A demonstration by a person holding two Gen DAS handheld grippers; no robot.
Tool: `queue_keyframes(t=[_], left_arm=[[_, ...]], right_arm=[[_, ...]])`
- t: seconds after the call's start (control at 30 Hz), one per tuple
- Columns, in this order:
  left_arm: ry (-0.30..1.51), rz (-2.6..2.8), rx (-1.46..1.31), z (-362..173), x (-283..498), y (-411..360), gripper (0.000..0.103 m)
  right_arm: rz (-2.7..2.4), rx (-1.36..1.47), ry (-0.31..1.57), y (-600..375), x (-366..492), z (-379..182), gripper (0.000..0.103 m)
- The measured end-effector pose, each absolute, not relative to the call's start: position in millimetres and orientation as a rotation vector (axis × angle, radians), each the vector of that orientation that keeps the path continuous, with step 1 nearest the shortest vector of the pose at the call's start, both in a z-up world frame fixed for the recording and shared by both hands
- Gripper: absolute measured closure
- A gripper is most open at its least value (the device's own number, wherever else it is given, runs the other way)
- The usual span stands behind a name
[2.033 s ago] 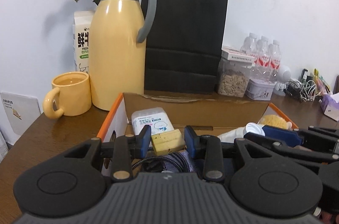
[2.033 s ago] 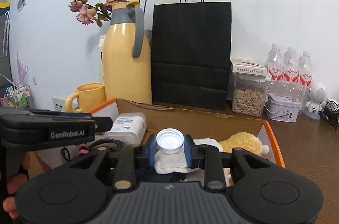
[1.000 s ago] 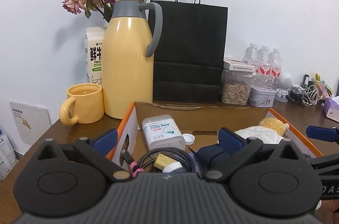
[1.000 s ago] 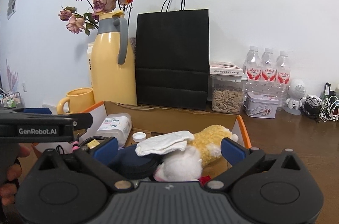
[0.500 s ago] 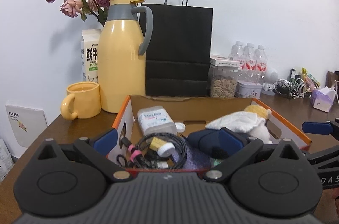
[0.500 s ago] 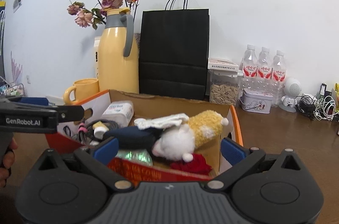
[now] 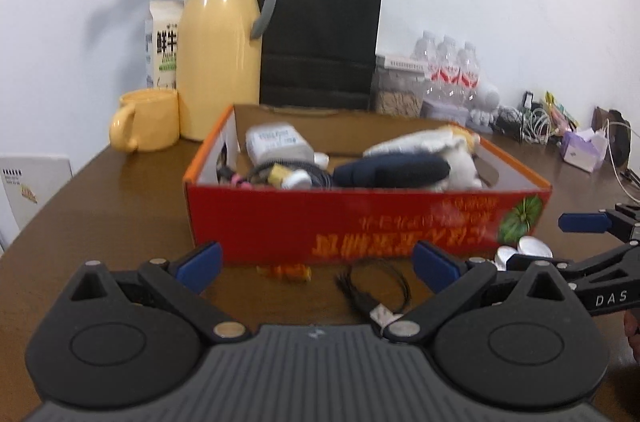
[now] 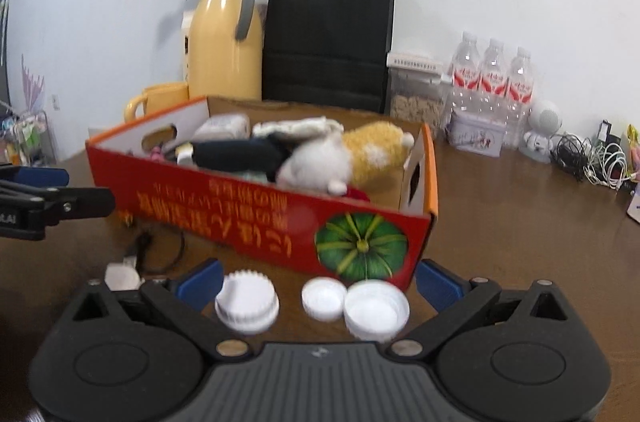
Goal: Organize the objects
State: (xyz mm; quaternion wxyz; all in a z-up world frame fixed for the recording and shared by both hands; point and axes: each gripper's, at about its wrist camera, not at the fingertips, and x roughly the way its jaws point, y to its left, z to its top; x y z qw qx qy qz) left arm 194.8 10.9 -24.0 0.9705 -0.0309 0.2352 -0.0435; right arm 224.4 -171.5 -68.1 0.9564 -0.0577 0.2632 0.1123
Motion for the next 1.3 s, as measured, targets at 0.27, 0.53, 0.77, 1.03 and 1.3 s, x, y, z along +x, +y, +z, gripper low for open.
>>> queue_keyframes(t=[0.27,0.53,0.77,1.03,1.3], left_arm=[[0.501,-0.078,-0.048,-30,192,8,0.000],[0.510,-0.070,-0.055,-32,194,9,0.000],[0.515,-0.065,-0.056,-33,195,10,0.000],[0.523,-0.061,-0.055,-34,196,9,0.000],[0.524,-0.056,-0.052,-35,196,8,0.000]], right_arm=[[0.163,-0.099,0.601,-190,226,-79,0.009],[0.134,-0.036,0.650,-204,238,-86,0.028],[0.147,-0.021,0.655,-205,241,-88,0.041],[0.167,-0.016,0.641,-203,239,-86,0.064],[0.163,-0.029,0.592,-201,233,-82,0.065]])
